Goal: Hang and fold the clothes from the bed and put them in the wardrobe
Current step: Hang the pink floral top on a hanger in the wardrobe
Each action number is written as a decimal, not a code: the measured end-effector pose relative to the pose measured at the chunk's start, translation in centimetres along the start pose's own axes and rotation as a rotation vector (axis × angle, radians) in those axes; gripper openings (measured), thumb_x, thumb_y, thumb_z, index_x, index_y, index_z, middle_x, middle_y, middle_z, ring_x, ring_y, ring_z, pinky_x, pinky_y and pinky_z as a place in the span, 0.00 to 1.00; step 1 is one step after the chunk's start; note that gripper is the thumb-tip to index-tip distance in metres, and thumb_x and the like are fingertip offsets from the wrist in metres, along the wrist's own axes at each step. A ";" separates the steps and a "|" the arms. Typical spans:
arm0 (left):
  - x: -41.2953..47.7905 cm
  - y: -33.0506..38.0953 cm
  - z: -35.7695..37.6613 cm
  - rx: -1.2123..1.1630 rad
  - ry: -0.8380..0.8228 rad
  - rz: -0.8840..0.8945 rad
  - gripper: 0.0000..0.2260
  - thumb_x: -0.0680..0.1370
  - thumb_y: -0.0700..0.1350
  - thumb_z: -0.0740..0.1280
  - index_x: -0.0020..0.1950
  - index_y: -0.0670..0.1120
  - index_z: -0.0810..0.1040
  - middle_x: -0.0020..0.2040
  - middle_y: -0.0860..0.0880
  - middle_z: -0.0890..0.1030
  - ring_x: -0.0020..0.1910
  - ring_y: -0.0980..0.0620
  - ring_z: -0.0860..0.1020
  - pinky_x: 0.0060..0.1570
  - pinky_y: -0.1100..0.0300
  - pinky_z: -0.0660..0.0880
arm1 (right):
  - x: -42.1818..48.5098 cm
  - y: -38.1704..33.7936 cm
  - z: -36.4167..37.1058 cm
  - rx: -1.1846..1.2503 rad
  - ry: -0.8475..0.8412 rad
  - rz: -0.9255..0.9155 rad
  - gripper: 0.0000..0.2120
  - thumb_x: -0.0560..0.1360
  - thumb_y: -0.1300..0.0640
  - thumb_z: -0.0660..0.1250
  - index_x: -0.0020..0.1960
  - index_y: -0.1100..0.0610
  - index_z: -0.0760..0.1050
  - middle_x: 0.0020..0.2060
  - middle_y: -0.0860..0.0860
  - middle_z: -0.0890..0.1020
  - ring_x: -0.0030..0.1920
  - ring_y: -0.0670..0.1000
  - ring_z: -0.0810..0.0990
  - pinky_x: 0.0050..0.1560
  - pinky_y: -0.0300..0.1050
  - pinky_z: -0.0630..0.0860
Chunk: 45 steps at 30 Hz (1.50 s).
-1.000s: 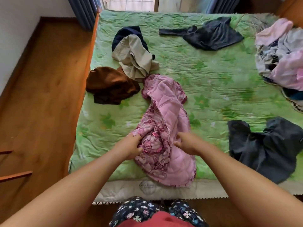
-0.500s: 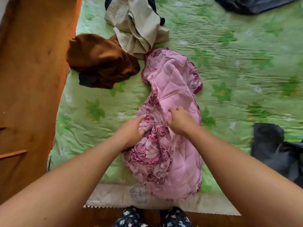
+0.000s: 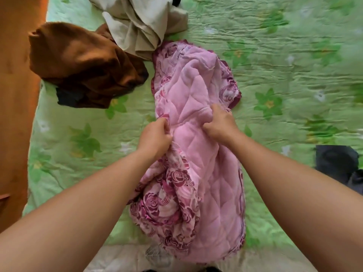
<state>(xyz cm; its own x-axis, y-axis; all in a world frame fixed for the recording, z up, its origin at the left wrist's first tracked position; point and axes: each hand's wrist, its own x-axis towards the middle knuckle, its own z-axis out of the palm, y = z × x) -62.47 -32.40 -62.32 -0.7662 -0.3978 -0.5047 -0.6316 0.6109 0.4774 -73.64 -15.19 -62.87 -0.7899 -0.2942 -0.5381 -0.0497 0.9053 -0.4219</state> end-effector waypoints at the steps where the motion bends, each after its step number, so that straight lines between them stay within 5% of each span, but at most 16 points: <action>1: -0.8 -1.4 -0.2 0.028 -0.017 -0.026 0.04 0.72 0.38 0.67 0.45 0.45 0.76 0.44 0.44 0.81 0.44 0.41 0.78 0.42 0.51 0.74 | -0.7 -0.7 0.4 -0.006 0.012 -0.057 0.17 0.72 0.59 0.66 0.60 0.58 0.71 0.57 0.63 0.79 0.58 0.66 0.75 0.56 0.52 0.70; 6: -6.9 -8.8 -1.5 0.217 -0.226 -0.160 0.08 0.70 0.43 0.69 0.39 0.49 0.70 0.36 0.50 0.76 0.41 0.43 0.77 0.34 0.55 0.65 | -5.4 -5.3 3.1 -0.189 -0.111 -0.371 0.17 0.73 0.57 0.65 0.62 0.52 0.76 0.53 0.57 0.76 0.57 0.62 0.71 0.58 0.53 0.70; 10: -11.7 -11.6 -1.1 0.201 -0.381 -0.196 0.05 0.72 0.44 0.69 0.42 0.50 0.72 0.38 0.52 0.75 0.48 0.43 0.78 0.38 0.56 0.68 | -10.2 -8.6 5.6 -0.093 -0.175 -0.536 0.17 0.73 0.58 0.67 0.61 0.52 0.81 0.58 0.57 0.72 0.59 0.60 0.68 0.56 0.52 0.71; 13: -13.1 -12.2 -1.8 0.113 -0.208 -0.215 0.12 0.75 0.45 0.68 0.58 0.47 0.77 0.51 0.46 0.73 0.57 0.40 0.75 0.58 0.53 0.73 | -12.6 -8.8 7.2 -0.010 -0.143 -0.547 0.11 0.74 0.56 0.69 0.55 0.53 0.84 0.75 0.62 0.61 0.75 0.62 0.57 0.75 0.54 0.61; 16: -11.7 -11.0 -4.8 0.025 0.027 -0.186 0.18 0.78 0.41 0.66 0.68 0.45 0.74 0.64 0.41 0.69 0.62 0.40 0.73 0.66 0.51 0.69 | -13.4 -8.2 7.7 -0.097 -0.120 -0.394 0.16 0.73 0.53 0.66 0.59 0.43 0.81 0.79 0.59 0.55 0.78 0.60 0.51 0.78 0.60 0.49; 19: -8.2 -8.4 -7.4 -0.017 0.138 -0.031 0.21 0.78 0.41 0.66 0.72 0.46 0.71 0.66 0.41 0.69 0.64 0.41 0.72 0.65 0.53 0.68 | -13.2 -7.4 7.6 -0.194 -0.210 -0.320 0.20 0.72 0.50 0.63 0.63 0.39 0.77 0.76 0.51 0.62 0.76 0.57 0.57 0.74 0.69 0.50; 22: -4.5 -5.1 -8.3 -0.128 0.090 0.005 0.32 0.77 0.47 0.70 0.78 0.52 0.62 0.69 0.41 0.66 0.67 0.43 0.70 0.66 0.58 0.66 | -14.0 -6.9 7.5 -0.207 -0.241 -0.378 0.15 0.73 0.50 0.64 0.59 0.45 0.79 0.60 0.49 0.73 0.62 0.58 0.73 0.61 0.60 0.69; 25: -2.2 -3.3 -7.5 -0.121 -0.084 -0.051 0.43 0.72 0.42 0.73 0.82 0.53 0.53 0.73 0.38 0.65 0.71 0.42 0.68 0.70 0.56 0.67 | -16.5 -5.8 8.0 -0.171 -0.332 -0.416 0.07 0.73 0.50 0.61 0.49 0.50 0.73 0.51 0.48 0.72 0.52 0.57 0.76 0.49 0.56 0.72; 28: -3.0 -2.8 -5.3 -0.085 -0.180 -0.007 0.39 0.68 0.37 0.70 0.78 0.49 0.63 0.69 0.42 0.75 0.66 0.43 0.76 0.62 0.54 0.74 | -18.0 -4.3 7.3 -0.132 -0.482 -0.396 0.08 0.71 0.45 0.57 0.47 0.48 0.65 0.46 0.46 0.73 0.48 0.56 0.77 0.43 0.53 0.72; 30: -4.3 -2.5 -3.5 -0.130 -0.157 0.014 0.37 0.68 0.38 0.71 0.76 0.50 0.65 0.67 0.44 0.77 0.63 0.45 0.77 0.60 0.57 0.74 | -17.1 -3.3 6.0 -0.046 -0.404 -0.294 0.09 0.71 0.47 0.59 0.46 0.50 0.63 0.43 0.50 0.78 0.45 0.60 0.78 0.43 0.56 0.75; 33: -5.5 -1.6 -1.4 -0.297 -0.173 0.068 0.37 0.68 0.39 0.72 0.75 0.54 0.63 0.62 0.47 0.79 0.55 0.45 0.81 0.56 0.55 0.77 | -13.8 -2.3 3.3 0.039 0.046 -0.189 0.04 0.76 0.57 0.63 0.50 0.55 0.71 0.46 0.59 0.80 0.48 0.64 0.79 0.46 0.57 0.75; 36: -6.8 -0.8 0.1 -0.493 -0.192 0.094 0.29 0.70 0.41 0.72 0.69 0.52 0.68 0.58 0.51 0.80 0.45 0.57 0.81 0.51 0.57 0.79 | -9.4 -3.0 0.2 -0.009 0.251 -0.417 0.17 0.73 0.62 0.65 0.62 0.61 0.76 0.57 0.62 0.76 0.59 0.66 0.75 0.58 0.60 0.74; 38: -7.8 -0.6 0.9 -0.657 -0.141 0.057 0.21 0.69 0.43 0.70 0.61 0.55 0.74 0.55 0.53 0.81 0.47 0.66 0.80 0.49 0.68 0.76 | -6.7 -4.3 -1.2 -0.217 0.075 -0.585 0.24 0.73 0.58 0.67 0.69 0.56 0.74 0.69 0.60 0.72 0.71 0.65 0.68 0.69 0.63 0.67; 40: -8.5 -1.2 1.4 -0.682 -0.017 -0.006 0.15 0.72 0.44 0.71 0.55 0.57 0.76 0.55 0.54 0.79 0.53 0.65 0.79 0.51 0.73 0.72 | -5.0 -5.4 -1.3 -0.503 -0.178 -0.630 0.29 0.73 0.52 0.67 0.74 0.49 0.68 0.74 0.52 0.69 0.76 0.59 0.62 0.72 0.63 0.61; 42: -9.0 -3.1 1.7 -0.508 0.095 -0.082 0.16 0.76 0.48 0.72 0.64 0.51 0.76 0.61 0.52 0.73 0.61 0.56 0.74 0.56 0.73 0.64 | -4.5 -5.4 -0.6 -0.639 -0.307 -0.537 0.35 0.71 0.49 0.66 0.76 0.44 0.60 0.73 0.48 0.70 0.74 0.55 0.65 0.71 0.68 0.59; 45: -10.5 -7.0 1.7 -0.387 0.013 -0.234 0.32 0.77 0.61 0.68 0.77 0.53 0.64 0.71 0.48 0.65 0.69 0.50 0.67 0.66 0.60 0.61 | -4.4 -4.7 0.1 -0.641 -0.336 -0.375 0.42 0.69 0.47 0.63 0.79 0.36 0.48 0.67 0.48 0.78 0.66 0.57 0.76 0.70 0.70 0.59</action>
<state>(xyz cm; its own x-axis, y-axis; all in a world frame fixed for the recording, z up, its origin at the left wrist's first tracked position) -49.82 -31.32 -61.62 -0.5972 -0.5049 -0.6232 -0.7840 0.2037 0.5863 -69.84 -18.16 -58.61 -0.4311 -0.5966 -0.6770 -0.6950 0.6980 -0.1726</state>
